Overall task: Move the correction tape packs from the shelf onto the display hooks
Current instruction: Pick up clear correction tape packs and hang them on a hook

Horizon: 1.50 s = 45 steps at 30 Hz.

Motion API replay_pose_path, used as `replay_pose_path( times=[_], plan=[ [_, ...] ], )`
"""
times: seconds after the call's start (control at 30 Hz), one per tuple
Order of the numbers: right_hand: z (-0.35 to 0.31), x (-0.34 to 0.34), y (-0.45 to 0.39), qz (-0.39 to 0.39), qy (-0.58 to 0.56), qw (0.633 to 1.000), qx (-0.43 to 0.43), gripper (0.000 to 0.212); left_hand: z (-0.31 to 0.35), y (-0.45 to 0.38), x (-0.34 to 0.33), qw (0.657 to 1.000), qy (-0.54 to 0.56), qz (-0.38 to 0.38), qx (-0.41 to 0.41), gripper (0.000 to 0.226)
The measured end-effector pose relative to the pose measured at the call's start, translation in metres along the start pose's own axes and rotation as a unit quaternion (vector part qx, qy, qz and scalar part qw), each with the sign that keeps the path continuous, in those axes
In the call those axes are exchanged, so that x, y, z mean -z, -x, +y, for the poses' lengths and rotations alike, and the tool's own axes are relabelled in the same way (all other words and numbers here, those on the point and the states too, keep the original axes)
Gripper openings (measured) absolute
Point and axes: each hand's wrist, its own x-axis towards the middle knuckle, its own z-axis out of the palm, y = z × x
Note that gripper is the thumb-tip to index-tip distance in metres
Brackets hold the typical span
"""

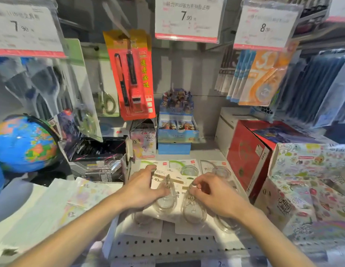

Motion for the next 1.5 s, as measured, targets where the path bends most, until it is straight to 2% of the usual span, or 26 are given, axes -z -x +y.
replay_pose_path(
  times=[0.07,0.13,0.23,0.3,0.37,0.43,0.53,0.6,0.7,0.83,0.97,1.1,1.2,1.27,1.37,1.5],
  plan=[
    [0.0,-0.001,-0.003,-0.02,0.036,0.999,0.023,0.035,0.0,-0.001,0.0,1.0,0.002,0.002,0.002,0.1],
    [0.0,-0.001,-0.005,-0.045,0.058,0.997,0.033,0.027,0.0,-0.001,-0.001,1.0,0.016,0.014,0.004,0.099],
    [0.0,-0.003,-0.007,-0.082,0.062,0.994,0.027,0.04,0.002,-0.001,-0.003,0.997,0.07,0.04,0.002,0.099],
    [0.003,-0.004,-0.008,-0.081,0.051,0.995,0.023,0.038,0.001,0.0,-0.002,0.993,0.099,0.059,-0.008,0.092],
    [0.004,-0.005,-0.008,-0.077,0.039,0.996,0.024,0.051,-0.002,0.002,0.002,0.99,0.114,0.079,-0.02,0.09],
    [0.006,-0.006,-0.008,-0.065,0.031,0.997,0.029,0.059,-0.006,0.005,0.007,0.989,0.111,0.1,-0.007,0.1],
    [0.004,-0.006,-0.007,-0.054,0.011,0.998,0.033,0.058,-0.005,0.007,0.01,0.982,0.149,0.112,-0.003,0.107],
    [0.003,-0.004,-0.005,-0.039,-0.002,0.999,0.035,0.06,-0.001,0.007,0.009,0.979,0.17,0.114,0.003,0.097],
    [0.007,0.004,0.003,0.021,-0.01,1.0,0.016,0.06,0.005,0.005,0.005,0.971,0.209,0.112,-0.002,0.068],
    [0.024,0.015,0.02,0.059,0.014,0.997,-0.051,0.062,0.017,-0.005,-0.004,0.955,0.287,0.076,0.014,0.066],
    [0.034,0.014,0.041,0.002,0.012,0.991,-0.132,0.084,0.028,-0.012,-0.012,0.942,0.329,0.058,0.015,0.059],
    [0.035,0.005,0.05,0.036,-0.013,0.983,-0.178,0.075,0.031,-0.015,-0.012,0.94,0.333,0.081,0.007,0.055],
    [0.032,0.001,0.05,0.076,-0.045,0.976,-0.197,0.059,0.033,-0.015,-0.014,0.942,0.328,0.074,-0.001,0.052],
    [0.031,0.0,0.05,0.098,-0.081,0.971,-0.201,0.057,0.033,-0.015,-0.016,0.943,0.323,0.076,-0.007,0.047],
    [0.033,0.001,0.05,0.117,-0.122,0.967,-0.192,0.068,0.032,-0.015,-0.017,0.948,0.304,0.091,-0.016,0.042],
    [0.035,0.008,0.05,0.143,-0.179,0.954,-0.194,0.084,0.03,-0.017,-0.019,0.94,0.331,0.087,-0.007,0.04]
  ],
)
